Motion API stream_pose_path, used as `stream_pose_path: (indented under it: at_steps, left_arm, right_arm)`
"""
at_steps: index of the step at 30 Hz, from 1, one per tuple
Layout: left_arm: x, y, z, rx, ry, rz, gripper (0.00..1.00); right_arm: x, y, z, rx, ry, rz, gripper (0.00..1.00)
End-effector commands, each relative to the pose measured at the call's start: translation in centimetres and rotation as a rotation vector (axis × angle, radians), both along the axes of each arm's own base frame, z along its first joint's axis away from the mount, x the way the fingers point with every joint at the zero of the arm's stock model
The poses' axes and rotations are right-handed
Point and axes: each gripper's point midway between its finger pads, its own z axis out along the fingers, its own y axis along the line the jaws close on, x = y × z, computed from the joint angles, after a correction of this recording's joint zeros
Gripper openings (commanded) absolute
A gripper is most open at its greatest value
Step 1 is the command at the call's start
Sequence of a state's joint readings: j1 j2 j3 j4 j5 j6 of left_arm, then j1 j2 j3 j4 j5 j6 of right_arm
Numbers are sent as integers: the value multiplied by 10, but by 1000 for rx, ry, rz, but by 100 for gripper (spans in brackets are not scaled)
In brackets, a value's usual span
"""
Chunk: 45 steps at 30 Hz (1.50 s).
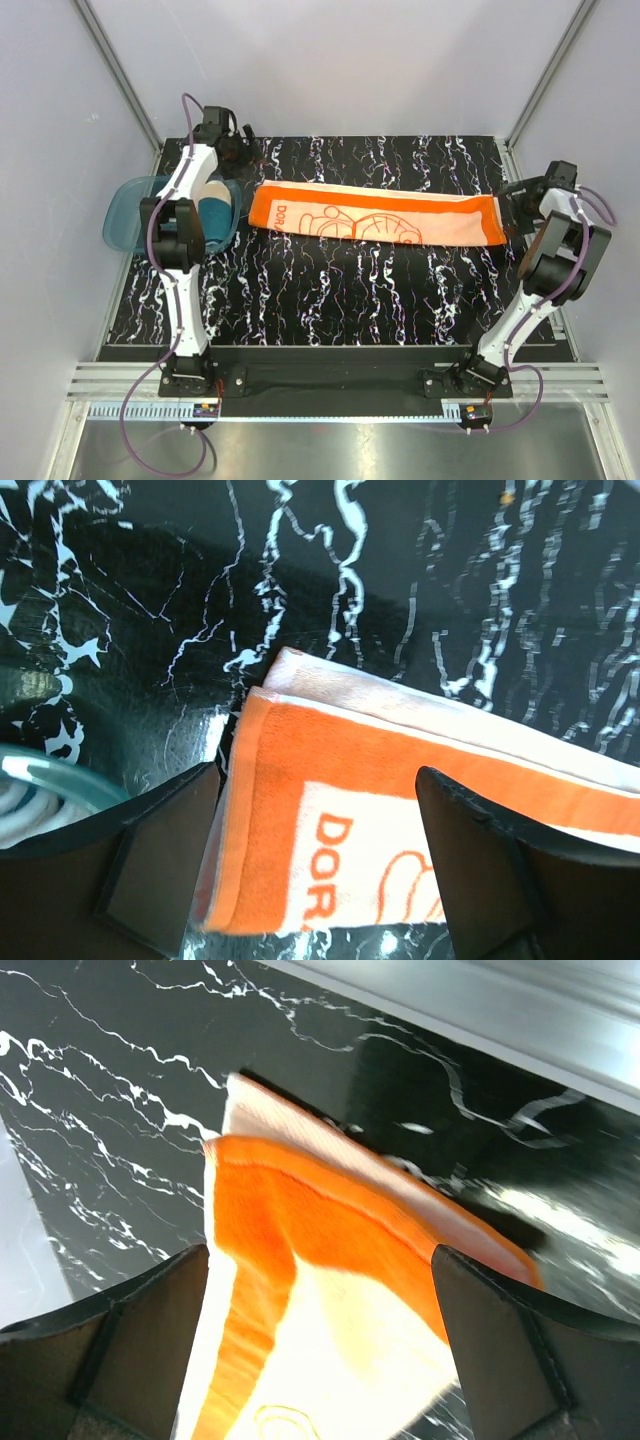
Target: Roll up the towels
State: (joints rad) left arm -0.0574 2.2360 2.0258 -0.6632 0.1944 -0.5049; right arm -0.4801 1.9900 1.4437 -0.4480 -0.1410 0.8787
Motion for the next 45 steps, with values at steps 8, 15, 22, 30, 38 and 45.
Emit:
stream_pose_path:
  at_steps: [8,15,22,30,38,45]
  left_arm:
    - [-57,-24,83,40,-156,-81,85]
    - [-130,-39,66,58,-122,-190,83]
    - [-168,-29,56,112,-117,-239,83]
    - [-171,-41,51,47,-104,-279,82]
    - [-172,-44,51,29,-103,-287,82]
    - [-172,-44,49,28,-94,-288,82]
  right_arm:
    - [-87,-11,48,-242,47,-9,100]
    - [-88,46,24,-74,-76,220,93]
    - [-74,39,6,-56,-62,234,84]
    - [-54,20,-6,-66,-29,187,72]
    - [-45,11,-17,-71,-4,187,59]
    - [-52,14,-29,-69,22,202,42]
